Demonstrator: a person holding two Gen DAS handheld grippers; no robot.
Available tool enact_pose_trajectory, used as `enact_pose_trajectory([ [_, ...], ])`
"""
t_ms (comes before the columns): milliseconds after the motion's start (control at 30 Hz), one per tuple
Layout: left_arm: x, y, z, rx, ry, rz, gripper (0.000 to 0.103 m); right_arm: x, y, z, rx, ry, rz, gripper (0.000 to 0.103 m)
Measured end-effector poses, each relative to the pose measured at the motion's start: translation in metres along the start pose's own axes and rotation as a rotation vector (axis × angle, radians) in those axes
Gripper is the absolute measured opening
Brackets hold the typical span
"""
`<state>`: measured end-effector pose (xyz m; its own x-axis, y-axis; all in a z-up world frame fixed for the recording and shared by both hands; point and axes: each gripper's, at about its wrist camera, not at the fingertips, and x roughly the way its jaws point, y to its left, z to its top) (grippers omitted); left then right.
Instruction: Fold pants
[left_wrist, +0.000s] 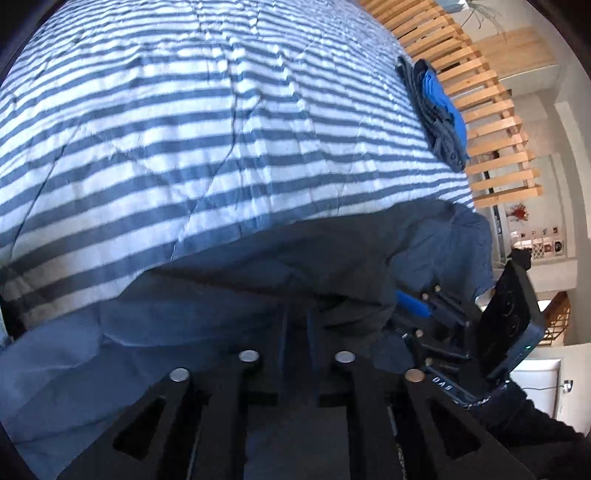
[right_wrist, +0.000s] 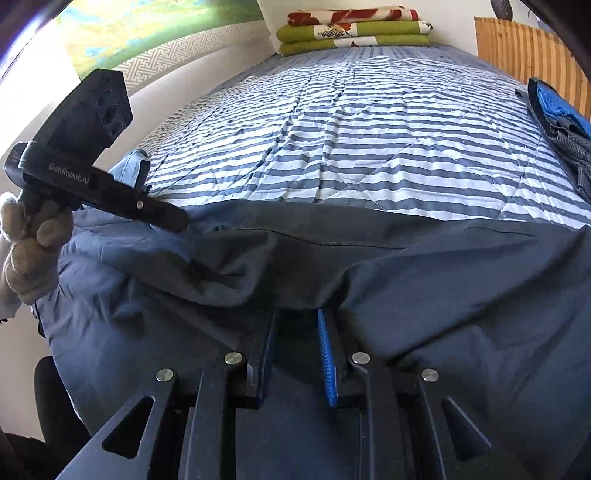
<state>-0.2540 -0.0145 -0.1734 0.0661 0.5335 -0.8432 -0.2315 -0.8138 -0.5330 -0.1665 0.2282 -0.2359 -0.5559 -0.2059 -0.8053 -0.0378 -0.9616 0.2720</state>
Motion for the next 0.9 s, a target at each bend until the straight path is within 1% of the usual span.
enact_pose_trajectory([
  [33, 0.007, 0.003, -0.004, -0.017, 0.020, 0.006, 0.051, 0.000, 0.001, -0.001, -0.007, -0.001, -0.008, 0.021],
  [67, 0.010, 0.006, -0.005, -0.040, 0.026, -0.003, 0.061, 0.003, 0.004, -0.001, -0.012, -0.002, -0.016, 0.021],
  [100, 0.009, 0.009, -0.005, -0.067, 0.003, -0.029, 0.062, 0.003, 0.006, -0.001, -0.020, -0.002, -0.023, 0.021],
  [233, 0.006, 0.012, 0.009, -0.129, -0.067, -0.078, 0.061, 0.003, 0.006, -0.002, -0.036, -0.003, -0.030, 0.021],
  [267, 0.008, 0.013, 0.012, -0.141, -0.083, -0.083, 0.043, 0.002, 0.005, -0.002, -0.038, -0.004, -0.030, 0.021],
  [300, 0.012, 0.012, 0.014, -0.135, -0.083, -0.067, 0.000, 0.002, 0.006, -0.003, -0.040, -0.005, -0.032, 0.021],
  [333, 0.016, 0.010, 0.014, -0.124, -0.072, -0.038, 0.003, 0.002, 0.006, -0.003, -0.041, -0.006, -0.034, 0.021],
  [367, 0.020, 0.006, 0.016, -0.118, -0.079, -0.028, 0.001, 0.003, 0.006, -0.003, -0.042, -0.008, -0.035, 0.021],
  [433, 0.011, 0.000, 0.013, -0.096, -0.114, -0.040, 0.001, 0.002, 0.005, -0.003, -0.039, -0.012, -0.033, 0.021],
  [467, 0.006, -0.001, 0.014, -0.095, -0.133, -0.066, 0.001, 0.001, 0.005, -0.004, -0.034, -0.015, -0.029, 0.021],
  [500, -0.003, 0.000, 0.015, -0.113, -0.173, -0.111, 0.001, 0.000, 0.003, -0.004, -0.024, -0.021, -0.024, 0.020],
  [533, -0.012, 0.004, 0.018, -0.139, -0.217, -0.171, 0.001, 0.000, 0.001, -0.004, -0.018, -0.022, -0.021, 0.019],
  [567, -0.022, 0.009, 0.019, -0.155, -0.256, -0.192, 0.002, -0.001, 0.000, -0.004, -0.012, -0.027, -0.016, 0.019],
  [600, -0.026, 0.012, 0.022, -0.157, -0.274, -0.177, 0.002, -0.001, 0.000, -0.004, -0.008, -0.031, -0.016, 0.019],
  [667, -0.030, 0.016, 0.025, -0.164, -0.296, -0.107, 0.001, -0.001, 0.000, -0.004, -0.004, -0.030, -0.012, 0.020],
  [700, -0.032, 0.018, 0.026, -0.171, -0.296, -0.100, 0.008, 0.000, 0.000, -0.004, -0.005, -0.023, -0.008, 0.021],
  [733, -0.034, 0.020, 0.028, -0.183, -0.286, -0.122, 0.014, 0.000, -0.001, -0.003, -0.005, -0.021, -0.005, 0.021],
  [767, -0.038, 0.023, 0.026, -0.187, -0.285, -0.154, 0.023, 0.000, -0.002, -0.003, -0.003, -0.019, 0.001, 0.021],
  [800, -0.039, 0.021, 0.025, -0.171, -0.275, -0.181, 0.030, 0.001, -0.002, -0.002, 0.001, -0.017, 0.006, 0.021],
  [867, -0.029, 0.010, 0.022, -0.110, -0.228, -0.164, 0.030, 0.001, -0.003, -0.002, 0.007, -0.018, 0.010, 0.021],
  [900, -0.023, 0.005, 0.020, -0.086, -0.196, -0.158, 0.033, 0.001, -0.003, -0.002, 0.005, -0.018, 0.008, 0.021],
])
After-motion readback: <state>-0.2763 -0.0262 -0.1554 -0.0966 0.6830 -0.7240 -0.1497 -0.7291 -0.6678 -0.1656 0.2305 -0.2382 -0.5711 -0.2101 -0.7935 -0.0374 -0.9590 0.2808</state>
